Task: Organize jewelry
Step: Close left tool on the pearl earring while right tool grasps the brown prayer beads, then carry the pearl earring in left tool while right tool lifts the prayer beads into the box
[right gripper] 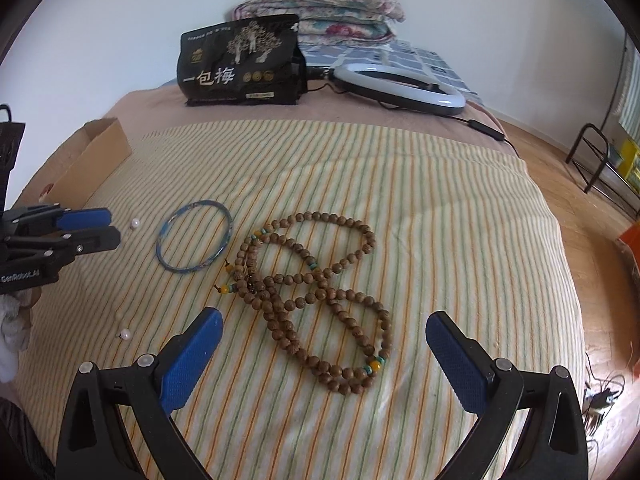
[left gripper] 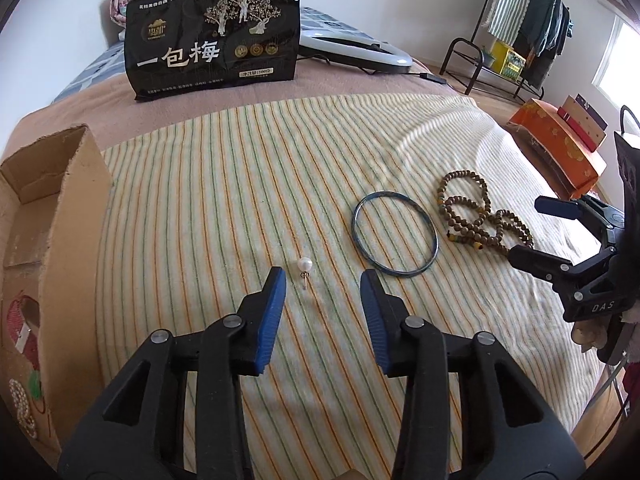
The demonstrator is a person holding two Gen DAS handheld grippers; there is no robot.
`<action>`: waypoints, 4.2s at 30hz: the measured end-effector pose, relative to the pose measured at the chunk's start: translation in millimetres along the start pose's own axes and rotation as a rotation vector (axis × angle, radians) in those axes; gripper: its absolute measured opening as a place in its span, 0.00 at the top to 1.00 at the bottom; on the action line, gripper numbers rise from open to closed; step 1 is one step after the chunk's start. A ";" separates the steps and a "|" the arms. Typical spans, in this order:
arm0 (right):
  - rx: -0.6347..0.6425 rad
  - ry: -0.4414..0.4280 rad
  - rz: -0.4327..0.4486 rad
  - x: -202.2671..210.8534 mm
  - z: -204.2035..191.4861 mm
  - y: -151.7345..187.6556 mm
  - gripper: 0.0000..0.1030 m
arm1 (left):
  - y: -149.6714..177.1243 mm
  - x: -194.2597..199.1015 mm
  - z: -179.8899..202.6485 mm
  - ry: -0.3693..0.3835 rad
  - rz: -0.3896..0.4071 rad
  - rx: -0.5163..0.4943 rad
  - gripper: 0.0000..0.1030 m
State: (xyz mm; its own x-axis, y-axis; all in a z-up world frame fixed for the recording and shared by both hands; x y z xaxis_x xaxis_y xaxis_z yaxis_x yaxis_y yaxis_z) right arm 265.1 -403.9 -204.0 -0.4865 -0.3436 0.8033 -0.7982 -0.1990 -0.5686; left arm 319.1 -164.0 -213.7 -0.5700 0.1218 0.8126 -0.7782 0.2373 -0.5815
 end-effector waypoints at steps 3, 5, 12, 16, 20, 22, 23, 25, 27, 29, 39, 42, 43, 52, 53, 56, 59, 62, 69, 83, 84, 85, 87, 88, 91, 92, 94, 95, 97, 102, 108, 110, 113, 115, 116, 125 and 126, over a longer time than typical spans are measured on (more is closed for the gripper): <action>0.041 -0.006 -0.017 -8.8 -3.5 -3.2 0.00 | -0.6 -5.7 1.4 0.004 -0.001 -0.004 0.66; 0.066 -0.009 -0.031 -14.9 -5.1 -5.4 0.00 | -0.1 -8.9 2.4 0.007 -0.006 -0.006 0.68; 0.105 0.008 -0.080 -39.1 -4.4 -11.9 0.01 | -0.2 -18.2 2.9 0.015 -0.013 0.003 0.68; 0.096 -0.008 -0.100 -52.0 -4.1 -11.9 0.00 | -1.3 -23.4 1.3 0.013 -0.018 0.012 0.73; 0.083 -0.023 -0.085 -53.3 -1.9 -12.0 0.00 | -2.5 -26.1 -0.9 0.012 -0.019 0.021 0.79; 0.084 -0.026 -0.081 -53.0 -2.4 -12.0 0.05 | -3.0 -27.3 -1.6 0.004 -0.017 0.020 0.84; 0.086 -0.030 -0.077 -52.3 -3.1 -12.3 0.08 | -2.9 -28.0 -2.2 0.002 -0.017 0.021 0.87; 0.087 -0.041 -0.068 -50.3 -4.2 -12.4 0.21 | -2.6 -28.5 -3.4 -0.001 -0.015 0.026 0.89; 0.094 -0.048 -0.059 -48.8 -6.7 -12.7 0.32 | -2.4 -28.4 -3.8 -0.004 -0.014 0.028 0.92; 0.097 -0.065 -0.053 -48.4 -9.4 -13.5 0.46 | -2.0 -28.2 -3.7 -0.007 -0.012 0.026 0.93; 0.044 -0.082 -0.038 -43.7 -5.6 -16.6 0.83 | 0.5 -18.9 -2.1 0.000 -0.012 0.024 0.93; 0.029 -0.078 -0.025 -37.6 -6.6 -16.9 0.86 | 0.5 -11.4 -1.7 0.004 -0.004 0.026 0.94; 0.026 -0.080 -0.020 -35.1 -7.4 -17.0 0.86 | -0.2 -8.0 -1.8 0.005 0.001 0.026 0.94; 0.009 -0.078 0.027 -0.3 -12.4 -23.0 0.96 | -5.9 25.1 -4.5 0.017 0.047 0.032 0.94; 0.008 -0.078 0.033 4.4 -13.3 -24.1 0.96 | -6.1 29.3 -5.3 0.018 0.052 0.033 0.93; 0.005 -0.071 0.054 18.5 -16.1 -27.7 0.96 | -7.4 42.2 -8.1 0.019 0.067 0.036 0.94; -0.009 -0.074 0.076 32.0 -17.4 -30.2 0.96 | -9.6 55.1 -11.9 0.017 0.083 0.038 0.94; -0.011 -0.068 0.096 46.9 -21.2 -34.1 0.96 | -12.0 71.7 -16.0 0.018 0.106 0.040 0.94; 0.016 -0.064 0.147 86.3 -42.7 -43.3 0.96 | -14.0 107.2 -26.8 0.021 0.153 0.053 0.94; 0.078 -0.087 0.223 137.0 -99.8 -63.6 0.96 | -9.8 174.3 -60.9 -0.001 0.244 0.090 0.94; 0.084 -0.091 0.226 138.7 -105.0 -65.8 0.96 | -9.6 177.4 -63.3 -0.002 0.248 0.094 0.94; 0.090 -0.094 0.230 140.5 -110.2 -67.8 0.96 | -9.1 181.2 -66.3 -0.005 0.254 0.097 0.94; 0.101 -0.102 0.238 143.4 -120.4 -72.2 0.96 | -9.2 188.1 -73.9 -0.015 0.268 0.100 0.94; 0.106 -0.107 0.242 144.6 -125.2 -74.2 0.96 | -8.6 191.1 -77.1 -0.020 0.274 0.101 0.94; 0.123 -0.123 0.252 147.1 -142.0 -81.1 0.96 | -6.9 197.5 -87.2 -0.032 0.288 0.104 0.94; 0.128 -0.128 0.255 146.8 -146.8 -83.9 0.96 | -6.1 200.2 -90.6 -0.038 0.294 0.105 0.94; 0.141 -0.138 0.261 147.2 -158.6 -88.4 0.96 | -3.8 204.8 -97.6 -0.047 0.302 0.109 0.94; 0.147 -0.144 0.263 147.2 -163.7 -90.2 0.96 | -2.3 207.0 -102.1 -0.050 0.305 0.114 0.93; 0.157 -0.152 0.267 145.8 -174.5 -94.3 0.96 | 0.3 211.1 -112.8 -0.056 0.312 0.126 0.93; 0.167 -0.189 0.269 139.9 -201.2 -102.3 0.96 | 8.1 213.6 -136.8 -0.076 0.311 0.149 0.94; 0.173 -0.241 0.271 127.0 -232.2 -114.8 0.96 | 16.6 214.8 -171.1 -0.110 0.310 0.183 0.94; 0.175 -0.260 0.268 119.9 -241.3 -119.0 0.96 | 19.7 214.7 -184.1 -0.123 0.307 0.200 0.93; 0.188 -0.279 0.260 107.5 -256.7 -126.5 0.96 | 23.2 212.0 -202.1 -0.141 0.300 0.221 0.94; 0.194 -0.293 0.255 98.7 -265.2 -131.5 0.96 | 26.0 209.1 -212.3 -0.152 0.294 0.233 0.94; 0.196 -0.299 0.252 94.3 -268.1 -133.3 0.96 | 26.6 207.3 -216.4 -0.156 0.291 0.237 0.94; 0.212 -0.331 0.222 50.3 -292.5 -154.1 0.96 | 31.7 184.1 -241.2 -0.180 0.258 0.258 0.94; 0.213 -0.334 0.219 45.2 -294.8 -156.9 0.96 | 31.5 181.8 -242.1 -0.180 0.255 0.258 0.94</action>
State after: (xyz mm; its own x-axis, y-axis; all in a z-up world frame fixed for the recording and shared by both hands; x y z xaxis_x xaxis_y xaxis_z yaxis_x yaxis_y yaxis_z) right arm 263.6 -117.7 -26.2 -0.4664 -0.6690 0.5788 -0.5814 -0.2613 -0.7705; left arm 254.8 99.0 -74.6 -0.7727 -0.0310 0.6340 -0.6333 -0.0311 -0.7733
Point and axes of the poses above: each gripper's, at about its wrist camera, not at the fingertips, and x roughly against the way its jaws point, z to its right, y to its underside, the point moved 6 cm from there along -x, roughly the way its jaws point, and after that the axes turned 14 degrees about -y, right-handed, at the moved point
